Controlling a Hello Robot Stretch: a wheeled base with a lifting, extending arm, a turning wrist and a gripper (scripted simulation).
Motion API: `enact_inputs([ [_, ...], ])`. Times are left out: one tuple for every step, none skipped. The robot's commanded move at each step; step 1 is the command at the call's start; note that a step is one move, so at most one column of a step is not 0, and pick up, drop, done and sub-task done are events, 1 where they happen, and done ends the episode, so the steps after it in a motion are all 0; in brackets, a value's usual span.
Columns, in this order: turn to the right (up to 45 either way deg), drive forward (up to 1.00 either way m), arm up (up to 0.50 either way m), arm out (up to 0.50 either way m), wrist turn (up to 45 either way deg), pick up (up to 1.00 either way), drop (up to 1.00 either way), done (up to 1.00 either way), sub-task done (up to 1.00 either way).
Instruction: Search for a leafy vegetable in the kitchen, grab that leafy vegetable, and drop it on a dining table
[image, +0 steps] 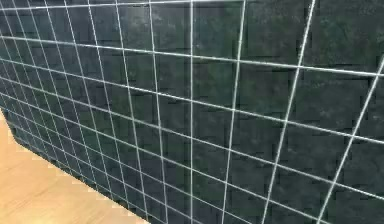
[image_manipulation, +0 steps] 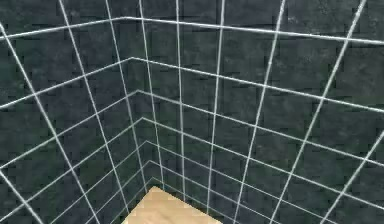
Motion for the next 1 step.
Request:
enact_inputs([
  [-45.0, 0.0, 0.0, 0.0, 0.0, 0.0, 0.0, 0.0, 0.0],
])
